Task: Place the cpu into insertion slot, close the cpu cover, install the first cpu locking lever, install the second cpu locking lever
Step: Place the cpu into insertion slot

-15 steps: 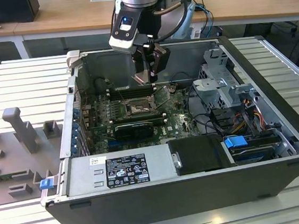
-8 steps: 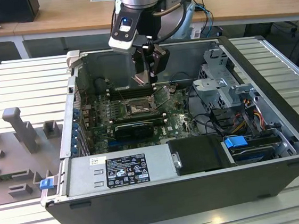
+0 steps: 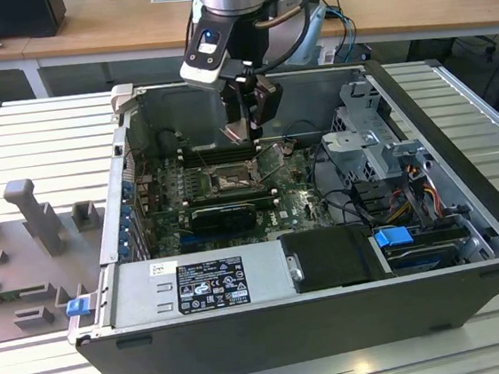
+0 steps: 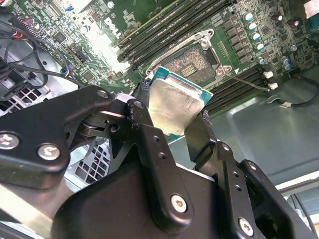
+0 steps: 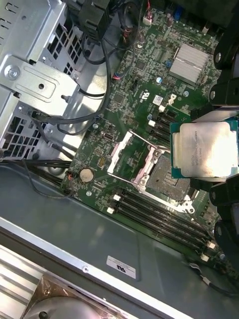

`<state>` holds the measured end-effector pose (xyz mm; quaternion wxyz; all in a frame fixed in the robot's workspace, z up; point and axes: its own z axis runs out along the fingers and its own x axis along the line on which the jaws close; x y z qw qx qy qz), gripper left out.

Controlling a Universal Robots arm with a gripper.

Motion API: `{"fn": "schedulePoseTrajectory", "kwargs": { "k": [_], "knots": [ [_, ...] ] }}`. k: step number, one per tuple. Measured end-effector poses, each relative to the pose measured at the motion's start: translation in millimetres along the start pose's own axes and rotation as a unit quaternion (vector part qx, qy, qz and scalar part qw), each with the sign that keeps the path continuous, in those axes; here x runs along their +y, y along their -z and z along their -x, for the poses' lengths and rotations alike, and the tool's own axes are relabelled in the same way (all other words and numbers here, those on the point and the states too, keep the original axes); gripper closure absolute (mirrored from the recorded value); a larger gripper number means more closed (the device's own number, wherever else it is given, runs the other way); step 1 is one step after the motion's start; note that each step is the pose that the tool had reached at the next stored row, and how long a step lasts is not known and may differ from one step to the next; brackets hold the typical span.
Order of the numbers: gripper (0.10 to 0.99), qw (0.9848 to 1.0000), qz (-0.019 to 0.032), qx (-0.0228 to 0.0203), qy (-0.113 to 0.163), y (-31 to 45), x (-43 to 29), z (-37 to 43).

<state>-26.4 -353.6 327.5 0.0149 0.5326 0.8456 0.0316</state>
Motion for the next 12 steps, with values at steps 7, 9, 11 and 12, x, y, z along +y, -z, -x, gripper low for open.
{"fn": "schedulePoseTrajectory", "kwargs": {
  "k": [7, 9, 11, 12],
  "knots": [
    [0.557, 0.9992, 0.0003, -0.0028, -0.040, -1.9, -0.1, 0.0],
    [0.557, 0.9985, 0.0005, -0.0038, -0.054, -2.3, -2.5, -1.1],
    [0.557, 0.9985, 0.0005, -0.0038, -0.055, -2.3, -4.4, -2.0],
    [0.557, 0.9984, 0.0005, -0.0039, -0.056, -2.4, -5.1, -2.4]
  ]
}}
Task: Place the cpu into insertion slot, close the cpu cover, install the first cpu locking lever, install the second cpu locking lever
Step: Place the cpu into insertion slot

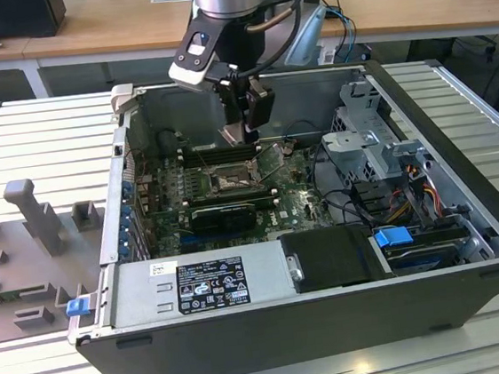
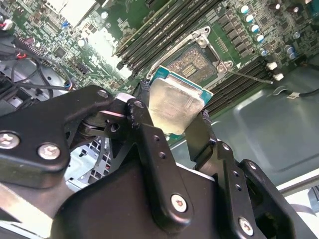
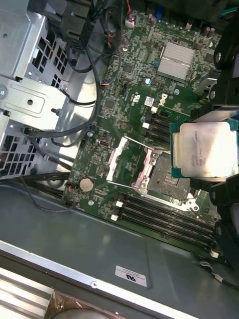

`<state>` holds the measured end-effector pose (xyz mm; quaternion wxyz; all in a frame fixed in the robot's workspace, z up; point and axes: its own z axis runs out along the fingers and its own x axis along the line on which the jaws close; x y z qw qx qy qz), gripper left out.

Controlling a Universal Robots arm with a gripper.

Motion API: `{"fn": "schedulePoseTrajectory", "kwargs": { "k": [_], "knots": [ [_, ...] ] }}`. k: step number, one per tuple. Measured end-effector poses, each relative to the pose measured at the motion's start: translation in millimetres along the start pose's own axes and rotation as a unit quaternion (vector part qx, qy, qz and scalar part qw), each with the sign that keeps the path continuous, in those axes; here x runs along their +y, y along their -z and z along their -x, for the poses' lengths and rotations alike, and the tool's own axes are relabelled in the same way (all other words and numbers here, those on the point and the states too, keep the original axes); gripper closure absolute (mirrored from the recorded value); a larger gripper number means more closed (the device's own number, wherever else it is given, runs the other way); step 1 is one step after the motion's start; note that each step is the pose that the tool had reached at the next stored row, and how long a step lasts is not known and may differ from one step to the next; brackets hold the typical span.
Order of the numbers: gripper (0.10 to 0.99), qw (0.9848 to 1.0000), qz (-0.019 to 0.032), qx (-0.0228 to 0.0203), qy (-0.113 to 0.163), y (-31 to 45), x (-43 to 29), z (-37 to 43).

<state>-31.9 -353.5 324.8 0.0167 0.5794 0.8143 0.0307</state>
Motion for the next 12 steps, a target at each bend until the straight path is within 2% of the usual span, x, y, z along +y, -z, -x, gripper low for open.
{"fn": "schedulePoseTrajectory", "kwargs": {
  "k": [12],
  "knots": [
    [0.557, 1.0000, 0.0000, -0.0003, -0.003, -4.7, -2.8, -0.8]
  ]
}}
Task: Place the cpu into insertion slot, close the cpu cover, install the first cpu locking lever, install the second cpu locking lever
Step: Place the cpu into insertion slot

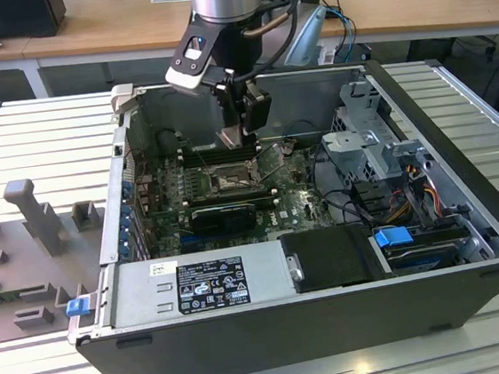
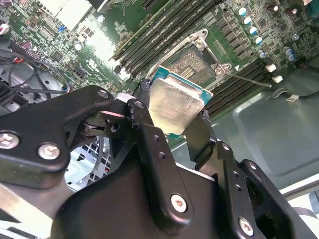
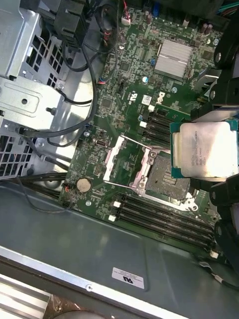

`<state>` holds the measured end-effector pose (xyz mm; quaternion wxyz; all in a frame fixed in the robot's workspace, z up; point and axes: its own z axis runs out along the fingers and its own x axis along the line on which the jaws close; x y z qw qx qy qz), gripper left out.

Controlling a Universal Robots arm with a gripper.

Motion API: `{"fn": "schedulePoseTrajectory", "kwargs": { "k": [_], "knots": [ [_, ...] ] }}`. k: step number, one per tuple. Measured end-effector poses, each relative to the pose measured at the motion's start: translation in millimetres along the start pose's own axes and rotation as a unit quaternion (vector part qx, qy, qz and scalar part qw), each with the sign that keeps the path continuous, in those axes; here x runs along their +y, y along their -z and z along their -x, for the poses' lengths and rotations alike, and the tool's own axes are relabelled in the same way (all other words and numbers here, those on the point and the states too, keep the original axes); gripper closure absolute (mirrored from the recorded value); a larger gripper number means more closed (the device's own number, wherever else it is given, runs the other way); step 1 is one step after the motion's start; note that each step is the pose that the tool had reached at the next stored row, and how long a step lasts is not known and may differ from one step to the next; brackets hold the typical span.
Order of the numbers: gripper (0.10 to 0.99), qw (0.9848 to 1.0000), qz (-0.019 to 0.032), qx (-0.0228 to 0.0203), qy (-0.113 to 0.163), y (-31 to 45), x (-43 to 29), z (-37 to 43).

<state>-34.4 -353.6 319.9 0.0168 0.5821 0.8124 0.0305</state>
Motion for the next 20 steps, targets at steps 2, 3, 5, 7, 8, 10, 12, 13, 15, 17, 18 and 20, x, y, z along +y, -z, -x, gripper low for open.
{"fn": "schedulePoseTrajectory", "kwargs": {
  "k": [2, 3, 5, 7, 8, 10, 12, 13, 15, 17, 18, 20],
  "knots": [
    [0.557, 1.0000, 0.0000, 0.0000, 0.000, -1.4, -0.1, 0.0],
    [0.557, 1.0000, 0.0000, 0.0000, 0.000, -2.1, -0.2, 0.0],
    [0.557, 1.0000, 0.0000, 0.0000, 0.000, -3.1, -0.2, 0.0],
    [0.557, 1.0000, 0.0000, 0.0000, 0.000, -3.9, -0.3, 0.0],
    [0.557, 1.0000, 0.0000, 0.0000, 0.000, -4.3, -0.4, 0.0],
    [0.557, 1.0000, 0.0000, -0.0001, 0.000, -5.2, -0.6, 0.0],
    [0.557, 1.0000, 0.0000, 0.0000, 0.000, -5.7, -1.0, -0.2],
    [0.557, 1.0000, 0.0000, -0.0001, -0.002, -6.2, -1.5, -0.3],
    [0.557, 0.9999, 0.0001, -0.0009, -0.013, -7.1, -1.7, -0.4],
    [0.557, 0.9996, 0.0002, -0.0020, -0.029, -8.4, -2.2, -0.5],
    [0.557, 0.9994, 0.0003, -0.0025, -0.035, -9.0, -2.6, -0.6],
    [0.557, 0.9992, 0.0003, -0.0028, -0.040, -9.7, -3.3, -0.9]
  ]
}}
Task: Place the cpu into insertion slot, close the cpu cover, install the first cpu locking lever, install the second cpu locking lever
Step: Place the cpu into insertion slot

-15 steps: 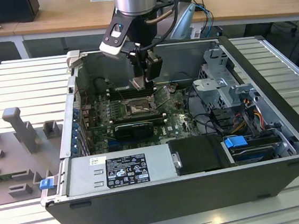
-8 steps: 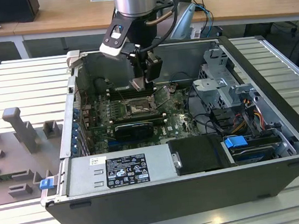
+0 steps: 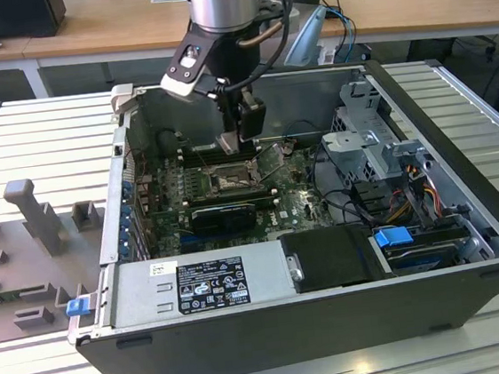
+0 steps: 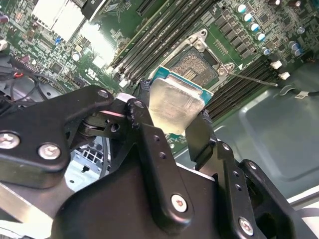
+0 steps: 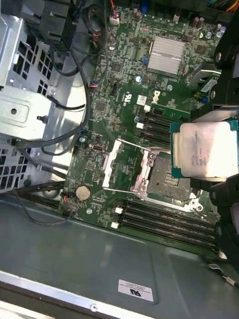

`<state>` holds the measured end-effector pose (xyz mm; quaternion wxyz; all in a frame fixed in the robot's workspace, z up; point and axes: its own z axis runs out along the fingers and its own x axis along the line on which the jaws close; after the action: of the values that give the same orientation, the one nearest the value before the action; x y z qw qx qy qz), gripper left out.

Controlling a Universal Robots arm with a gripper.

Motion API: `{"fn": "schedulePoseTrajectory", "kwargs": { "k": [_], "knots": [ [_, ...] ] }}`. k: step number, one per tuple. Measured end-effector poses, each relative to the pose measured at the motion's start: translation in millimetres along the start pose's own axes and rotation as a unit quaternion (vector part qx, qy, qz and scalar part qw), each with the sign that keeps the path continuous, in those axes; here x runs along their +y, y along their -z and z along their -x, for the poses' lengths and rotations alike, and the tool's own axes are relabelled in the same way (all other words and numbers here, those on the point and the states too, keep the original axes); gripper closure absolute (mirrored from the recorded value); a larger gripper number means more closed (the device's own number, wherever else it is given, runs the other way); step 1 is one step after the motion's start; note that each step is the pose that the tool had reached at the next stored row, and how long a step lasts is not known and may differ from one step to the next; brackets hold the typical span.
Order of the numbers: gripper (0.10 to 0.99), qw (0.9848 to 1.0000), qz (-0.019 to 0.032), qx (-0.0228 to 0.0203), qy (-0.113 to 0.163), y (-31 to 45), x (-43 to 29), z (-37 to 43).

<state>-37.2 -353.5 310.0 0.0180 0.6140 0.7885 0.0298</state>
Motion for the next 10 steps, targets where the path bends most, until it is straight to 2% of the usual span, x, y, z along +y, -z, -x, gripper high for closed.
{"fn": "schedulePoseTrajectory", "kwargs": {
  "k": [10],
  "knots": [
    [0.557, 1.0000, 0.0000, -0.0001, -0.001, -4.6, -2.3, -0.5]
  ]
}}
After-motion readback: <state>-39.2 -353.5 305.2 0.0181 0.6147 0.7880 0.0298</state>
